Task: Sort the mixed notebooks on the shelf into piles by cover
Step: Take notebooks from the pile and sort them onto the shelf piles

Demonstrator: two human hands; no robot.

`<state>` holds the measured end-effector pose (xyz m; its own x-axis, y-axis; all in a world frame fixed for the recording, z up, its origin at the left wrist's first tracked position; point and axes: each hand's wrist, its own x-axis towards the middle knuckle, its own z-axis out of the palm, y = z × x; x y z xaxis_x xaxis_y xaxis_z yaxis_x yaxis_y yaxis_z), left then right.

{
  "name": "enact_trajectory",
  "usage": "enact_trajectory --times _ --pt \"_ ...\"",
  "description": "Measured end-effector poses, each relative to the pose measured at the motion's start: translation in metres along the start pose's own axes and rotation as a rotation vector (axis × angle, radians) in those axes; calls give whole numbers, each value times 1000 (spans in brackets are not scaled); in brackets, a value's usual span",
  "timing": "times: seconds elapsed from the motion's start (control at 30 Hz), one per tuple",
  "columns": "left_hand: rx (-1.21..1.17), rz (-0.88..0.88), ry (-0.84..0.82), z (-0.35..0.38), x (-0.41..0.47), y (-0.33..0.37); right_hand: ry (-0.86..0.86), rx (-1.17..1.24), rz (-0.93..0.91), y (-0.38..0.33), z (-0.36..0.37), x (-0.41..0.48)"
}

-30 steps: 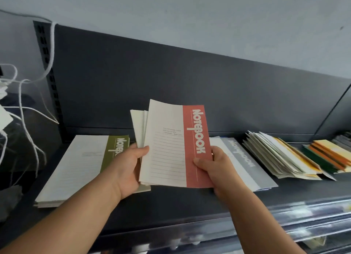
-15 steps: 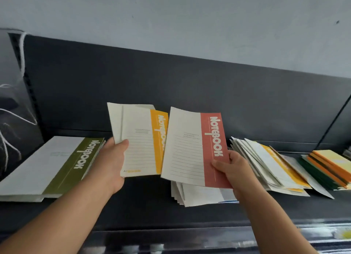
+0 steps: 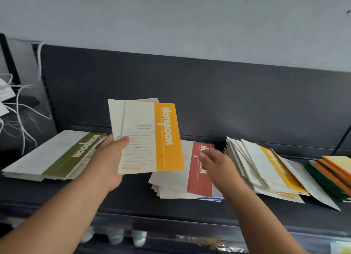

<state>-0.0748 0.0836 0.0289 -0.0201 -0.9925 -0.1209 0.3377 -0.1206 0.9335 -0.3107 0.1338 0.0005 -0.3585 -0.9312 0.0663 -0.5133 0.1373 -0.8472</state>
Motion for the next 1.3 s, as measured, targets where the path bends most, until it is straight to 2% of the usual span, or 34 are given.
enact_trajectory --times 0.07,0.17,0.23,0.37,0.57,0.63,0.73,0.83,1.0,1.1,1.2,1.23,1.3 --pt "32 -9 -49 15 -3 -8 -97 373 90 -8 -6 -9" --pt "74 -39 -147 41 -10 -20 -208 652 194 -5 -14 -23" --pt "95 -60 -203 57 -18 -29 -190 676 217 0 -22 -32" --pt "94 -91 -295 87 -30 -45 -15 636 187 16 -46 -45" --pt "178 -104 -426 136 -52 -67 131 632 185 57 -93 -56" --pt "264 -72 -477 160 -55 -74 174 651 181 72 -118 -51" --pt "308 -12 -460 198 -55 -89 233 645 194 95 -161 -36" --pt "318 -3 -417 241 -60 -105 226 571 223 117 -200 -15" --pt "524 194 -298 295 -59 -139 118 379 216 150 -232 22" --pt "784 272 -166 300 -45 -160 -38 241 204 160 -237 41" --pt "1223 360 -13 297 -38 -168 -43 34 155 173 -248 51" --pt "1385 405 -4 299 -40 -170 -68 -17 125 182 -255 50" --pt "1598 450 -129 307 -48 -173 -276 -213 73 202 -267 44"
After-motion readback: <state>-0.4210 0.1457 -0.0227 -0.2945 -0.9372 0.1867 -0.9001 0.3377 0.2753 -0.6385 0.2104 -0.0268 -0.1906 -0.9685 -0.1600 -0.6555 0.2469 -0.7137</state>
